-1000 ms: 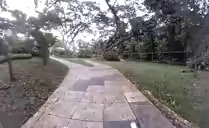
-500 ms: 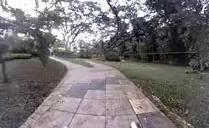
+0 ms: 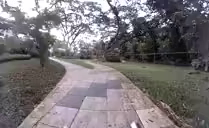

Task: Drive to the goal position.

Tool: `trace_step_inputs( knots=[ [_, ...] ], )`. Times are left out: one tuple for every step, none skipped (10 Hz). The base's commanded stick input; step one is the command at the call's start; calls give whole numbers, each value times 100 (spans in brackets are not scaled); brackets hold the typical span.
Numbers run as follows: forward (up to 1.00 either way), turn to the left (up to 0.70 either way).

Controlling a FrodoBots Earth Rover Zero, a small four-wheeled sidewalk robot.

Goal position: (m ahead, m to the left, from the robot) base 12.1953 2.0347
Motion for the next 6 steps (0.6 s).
trace_step_inputs(
  knots=[
    [70,0],
    [70,0],
    [70,0],
    [70,0],
    [70,0],
    [70,0]
  ],
)
